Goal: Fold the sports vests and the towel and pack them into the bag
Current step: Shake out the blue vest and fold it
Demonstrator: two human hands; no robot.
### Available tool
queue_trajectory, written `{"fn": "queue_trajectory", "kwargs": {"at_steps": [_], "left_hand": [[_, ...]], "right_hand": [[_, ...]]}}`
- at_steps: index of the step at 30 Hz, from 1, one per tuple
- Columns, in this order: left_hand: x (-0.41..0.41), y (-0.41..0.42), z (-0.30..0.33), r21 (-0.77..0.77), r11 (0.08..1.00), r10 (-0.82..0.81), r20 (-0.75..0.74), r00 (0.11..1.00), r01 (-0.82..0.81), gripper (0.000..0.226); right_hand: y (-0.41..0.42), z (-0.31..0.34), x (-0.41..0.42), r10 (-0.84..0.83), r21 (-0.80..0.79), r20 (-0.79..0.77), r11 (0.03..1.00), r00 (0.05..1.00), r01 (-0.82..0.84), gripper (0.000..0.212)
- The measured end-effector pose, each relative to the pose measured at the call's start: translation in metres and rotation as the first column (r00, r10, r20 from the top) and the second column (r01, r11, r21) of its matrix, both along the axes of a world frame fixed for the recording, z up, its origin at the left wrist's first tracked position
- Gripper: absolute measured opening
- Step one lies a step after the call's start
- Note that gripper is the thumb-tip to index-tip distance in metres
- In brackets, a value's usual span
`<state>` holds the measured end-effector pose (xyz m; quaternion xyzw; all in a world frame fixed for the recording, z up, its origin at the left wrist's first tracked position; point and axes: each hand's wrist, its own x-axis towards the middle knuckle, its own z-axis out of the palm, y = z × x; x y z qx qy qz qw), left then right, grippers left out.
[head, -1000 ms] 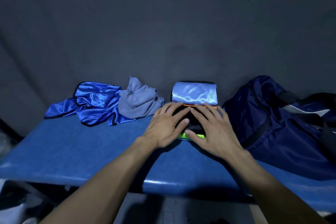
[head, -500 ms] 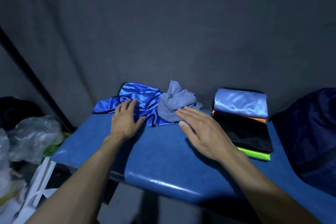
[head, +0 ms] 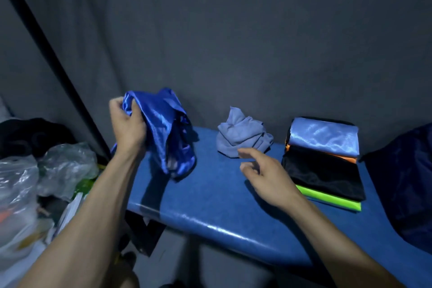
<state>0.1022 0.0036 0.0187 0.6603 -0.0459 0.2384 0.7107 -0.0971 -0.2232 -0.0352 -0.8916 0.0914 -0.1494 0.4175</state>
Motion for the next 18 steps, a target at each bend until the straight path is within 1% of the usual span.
{"fn": "queue_trajectory", "kwargs": {"at_steps": [1,2,4,6,7,8,9,10,11,12,13,15,16,18], "left_hand": [[-0.013,0.000,0.011,-0.029,0.993,-0.110,0.038,0.993,0.111,0.022],[-0.027,-0.003,0.019,-0.010,0.974,-0.225,0.048,0.973,0.226,0.021],[-0.055,-0.017,0.028,0.104,0.901,-0.427,0.026,0.904,0.422,0.014],[-0.079,-0.030,0.027,0.174,0.767,-0.626,-0.009,0.780,0.617,0.008],[-0.089,-0.035,0.026,0.191,0.686,-0.709,-0.038,0.704,0.702,0.008],[-0.096,-0.039,0.025,0.227,0.619,-0.762,-0.057,0.645,0.752,0.009],[-0.100,-0.042,0.023,0.275,0.587,-0.781,-0.055,0.622,0.761,0.011],[-0.103,-0.044,0.024,0.301,0.584,-0.782,-0.041,0.622,0.754,0.011],[-0.103,-0.044,0.024,0.304,0.610,-0.762,-0.026,0.647,0.731,0.008],[-0.103,-0.043,0.024,0.295,0.642,-0.737,-0.017,0.676,0.708,0.003],[-0.100,-0.043,0.024,0.295,0.675,-0.705,-0.013,0.709,0.676,0.004],[-0.098,-0.044,0.023,0.326,0.720,-0.643,-0.018,0.766,0.612,0.021],[-0.099,-0.045,0.022,0.350,0.735,-0.613,-0.025,0.790,0.581,0.028],[-0.099,-0.047,0.019,0.357,0.775,-0.543,-0.047,0.838,0.522,0.036]], "right_hand": [[0.004,0.003,-0.002,0.036,0.111,0.019,0.993,0.999,-0.038,0.038],[0.009,0.006,-0.005,0.089,0.246,0.030,0.965,0.996,-0.093,0.044],[0.022,0.017,-0.012,0.236,0.503,0.038,0.835,0.971,-0.223,0.056],[0.037,0.025,-0.019,0.355,0.638,0.097,0.695,0.930,-0.332,0.060],[0.045,0.027,-0.022,0.367,0.682,0.135,0.639,0.921,-0.354,0.060],[0.050,0.030,-0.024,0.347,0.717,0.165,0.601,0.923,-0.354,0.060],[0.053,0.031,-0.025,0.296,0.739,0.190,0.584,0.936,-0.335,0.053],[0.054,0.033,-0.026,0.209,0.745,0.203,0.600,0.957,-0.290,0.042],[0.051,0.035,-0.026,0.105,0.741,0.200,0.634,0.974,-0.220,0.031],[0.044,0.036,-0.025,0.009,0.722,0.189,0.676,0.982,-0.145,0.023],[0.036,0.036,-0.024,-0.060,0.694,0.183,0.715,0.981,-0.086,0.019],[0.019,0.035,-0.025,-0.121,0.597,0.190,0.802,0.974,-0.017,0.015],[0.013,0.035,-0.027,-0.137,0.520,0.197,0.854,0.971,0.015,0.013],[0.003,0.031,-0.027,-0.169,0.387,0.188,0.918,0.967,0.086,0.007]]}}
